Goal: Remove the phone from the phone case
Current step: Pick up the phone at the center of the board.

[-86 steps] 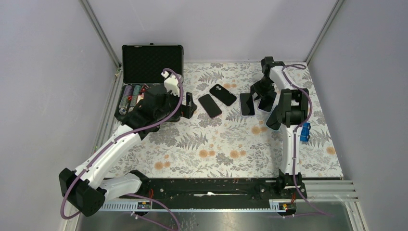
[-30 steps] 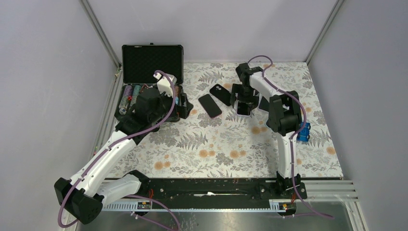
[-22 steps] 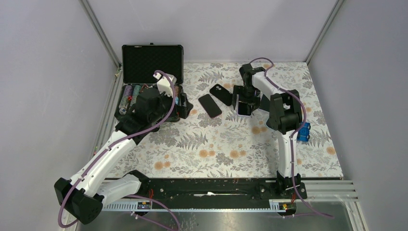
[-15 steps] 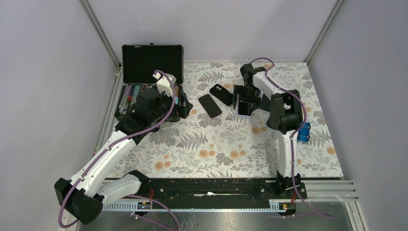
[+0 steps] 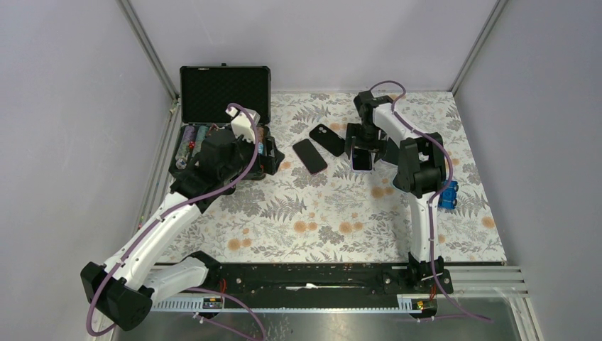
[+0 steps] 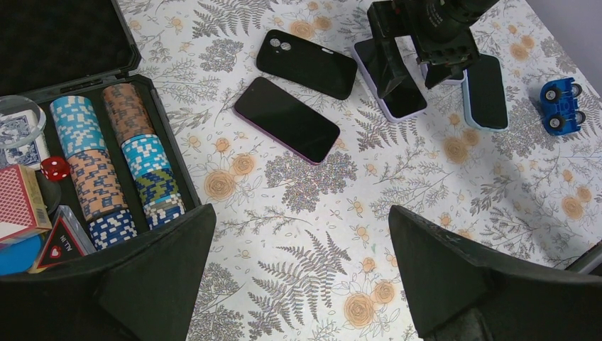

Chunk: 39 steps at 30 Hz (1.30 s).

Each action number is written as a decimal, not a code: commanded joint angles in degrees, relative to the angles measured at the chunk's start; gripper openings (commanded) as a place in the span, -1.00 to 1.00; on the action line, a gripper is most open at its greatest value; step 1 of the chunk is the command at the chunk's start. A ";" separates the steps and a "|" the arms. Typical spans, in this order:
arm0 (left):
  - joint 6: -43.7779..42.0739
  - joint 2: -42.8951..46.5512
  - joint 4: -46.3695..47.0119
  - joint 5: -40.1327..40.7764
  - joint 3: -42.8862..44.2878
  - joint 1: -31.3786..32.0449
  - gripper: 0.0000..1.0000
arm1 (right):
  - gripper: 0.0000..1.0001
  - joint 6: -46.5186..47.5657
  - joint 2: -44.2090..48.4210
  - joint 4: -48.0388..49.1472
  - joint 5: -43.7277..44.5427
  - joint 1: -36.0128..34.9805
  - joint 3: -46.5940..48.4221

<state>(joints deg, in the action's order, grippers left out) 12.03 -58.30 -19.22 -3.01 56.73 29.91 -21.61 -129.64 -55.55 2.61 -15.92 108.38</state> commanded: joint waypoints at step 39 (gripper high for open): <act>-1.00 -0.18 1.64 0.29 1.45 -1.26 0.97 | 0.99 -1.98 -1.12 -2.12 5.16 -0.91 4.27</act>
<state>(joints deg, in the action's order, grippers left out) 11.79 -58.87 -19.88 -2.85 56.75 29.10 -23.33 -133.78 -57.60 5.28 -16.49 112.97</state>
